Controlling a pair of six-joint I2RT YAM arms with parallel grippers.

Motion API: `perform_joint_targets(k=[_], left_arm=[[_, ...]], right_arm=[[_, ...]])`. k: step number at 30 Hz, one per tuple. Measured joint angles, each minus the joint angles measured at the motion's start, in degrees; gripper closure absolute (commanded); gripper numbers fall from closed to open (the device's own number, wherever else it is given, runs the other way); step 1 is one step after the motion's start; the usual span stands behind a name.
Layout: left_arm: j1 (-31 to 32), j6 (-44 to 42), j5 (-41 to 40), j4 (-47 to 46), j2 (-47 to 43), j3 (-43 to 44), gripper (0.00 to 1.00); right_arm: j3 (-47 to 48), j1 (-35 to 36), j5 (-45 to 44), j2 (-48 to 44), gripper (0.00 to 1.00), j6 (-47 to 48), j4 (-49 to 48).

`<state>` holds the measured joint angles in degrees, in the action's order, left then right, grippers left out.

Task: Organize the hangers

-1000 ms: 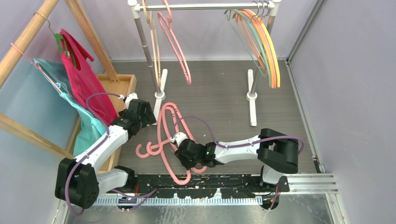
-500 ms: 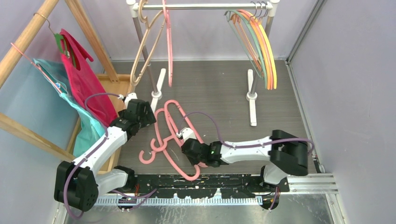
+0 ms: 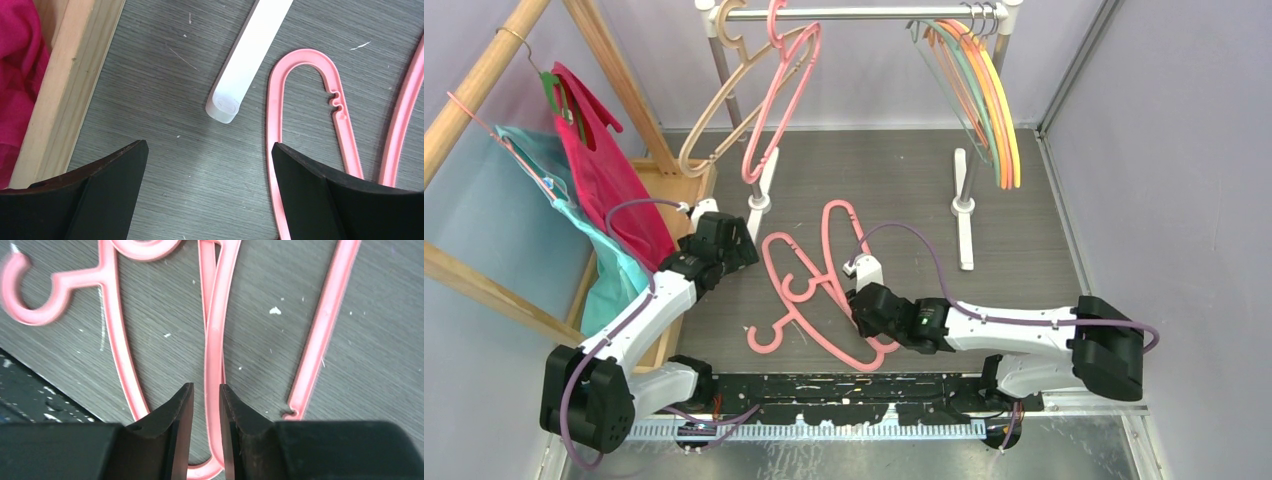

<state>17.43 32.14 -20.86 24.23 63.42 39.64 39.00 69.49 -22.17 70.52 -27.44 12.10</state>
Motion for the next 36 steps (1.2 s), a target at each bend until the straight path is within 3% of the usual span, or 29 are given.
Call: perform_joint_targets(k=[3,8,12,14,17,21,25,27,32,36], left_arm=[[0.0,0.0,0.24,0.0,0.0,0.0,0.02],[-0.09,0.0,0.66,-0.09,0.0,-0.15,0.02],[-0.09,0.0,1.16,-0.22,0.0,-0.17,0.02],[-0.09,0.0,1.29,-0.33,0.0,-0.28,0.02],[-0.11,-0.02,1.4,-0.39,0.0,-0.76,0.02],[-0.11,-0.02,1.46,-0.46,0.0,-1.62,0.02],[-0.11,-0.02,1.68,-0.66,0.0,-2.05,0.02],[-0.11,-0.02,1.75,-0.85,0.02,-2.05,0.02],[-0.11,-0.02,1.79,-1.14,0.02,-2.08,0.02],[-0.09,-0.02,1.81,-1.29,0.07,-2.08,0.02]], right_arm=[[-1.81,-0.35,-0.02,1.77,0.62,-0.76,-0.94],[-3.02,-0.35,-0.02,7.43,0.44,-1.88,-2.95],[-3.52,-0.35,-0.98,8.61,0.42,-2.29,-3.72],[-3.52,-0.37,-1.7,8.76,0.48,-2.25,-4.44],[-3.52,-0.74,-2.36,9.66,0.69,-2.03,-5.29],[-3.52,-1.42,-2.12,10.84,0.71,-2.08,-6.03],[-3.52,-2.05,-1.53,11.63,0.92,-1.92,-6.93],[-3.52,-2.14,-1.38,11.65,0.98,-2.1,-7.37],[-3.52,-2.19,-1.11,10.14,0.99,-2.45,-6.58],[-3.5,-2.19,-1.09,2.95,0.99,-2.43,-3.48]])
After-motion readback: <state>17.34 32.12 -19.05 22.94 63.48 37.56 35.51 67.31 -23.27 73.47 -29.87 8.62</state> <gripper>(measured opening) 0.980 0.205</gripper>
